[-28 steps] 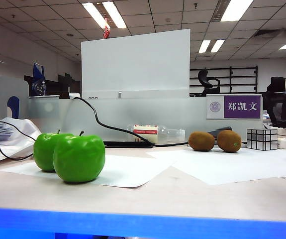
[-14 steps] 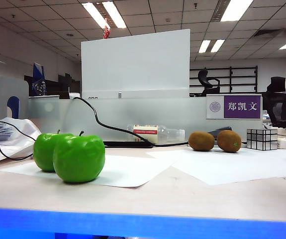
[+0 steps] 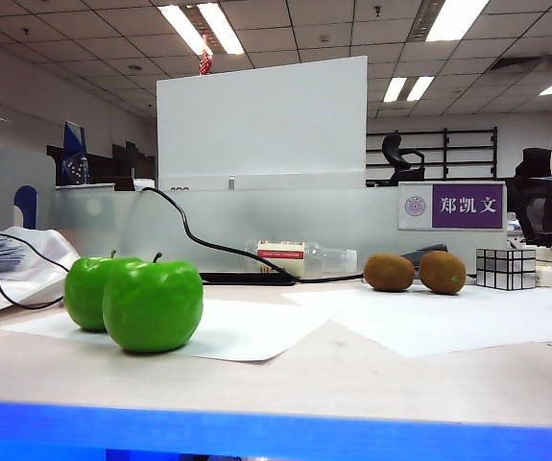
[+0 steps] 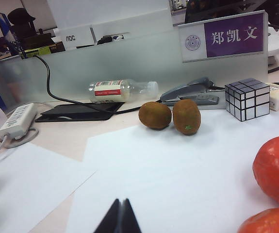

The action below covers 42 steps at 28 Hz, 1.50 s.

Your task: Put the same fruits together.

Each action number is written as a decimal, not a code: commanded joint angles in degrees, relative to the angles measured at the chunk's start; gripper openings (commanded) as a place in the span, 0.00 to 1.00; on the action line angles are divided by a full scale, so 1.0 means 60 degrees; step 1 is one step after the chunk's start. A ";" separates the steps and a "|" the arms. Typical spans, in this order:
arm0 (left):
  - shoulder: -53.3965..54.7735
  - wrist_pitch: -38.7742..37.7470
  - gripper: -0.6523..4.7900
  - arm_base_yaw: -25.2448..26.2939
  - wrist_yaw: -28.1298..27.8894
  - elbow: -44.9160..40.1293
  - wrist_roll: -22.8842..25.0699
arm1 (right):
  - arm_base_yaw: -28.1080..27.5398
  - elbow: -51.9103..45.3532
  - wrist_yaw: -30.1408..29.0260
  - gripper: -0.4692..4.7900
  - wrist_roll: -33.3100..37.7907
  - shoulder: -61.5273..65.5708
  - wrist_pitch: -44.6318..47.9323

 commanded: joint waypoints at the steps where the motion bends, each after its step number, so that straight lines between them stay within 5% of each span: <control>1: -0.0015 0.0076 0.11 0.0000 0.0036 0.0011 0.0007 | 0.0004 0.0011 0.0040 0.09 -0.0036 -0.0011 0.0095; 16: -0.0015 0.0076 0.11 0.0000 0.0036 0.0011 0.0007 | -0.0036 0.0011 0.0171 0.09 -0.0565 -0.0229 0.0040; 20: -0.0015 0.0076 0.11 0.0000 0.0036 0.0011 0.0007 | -0.0539 0.0011 0.0535 0.09 -0.1439 -0.1104 -0.0903; 29: -0.0015 0.0073 0.11 -0.0004 0.0040 0.0011 0.0007 | -0.1912 0.0007 0.0608 0.09 -0.1453 -0.1421 -0.1574; 42: -0.0015 0.0073 0.11 -0.0004 0.0033 0.0011 0.0004 | -0.1905 -0.0044 0.0386 0.09 -0.1464 -0.1421 -0.1628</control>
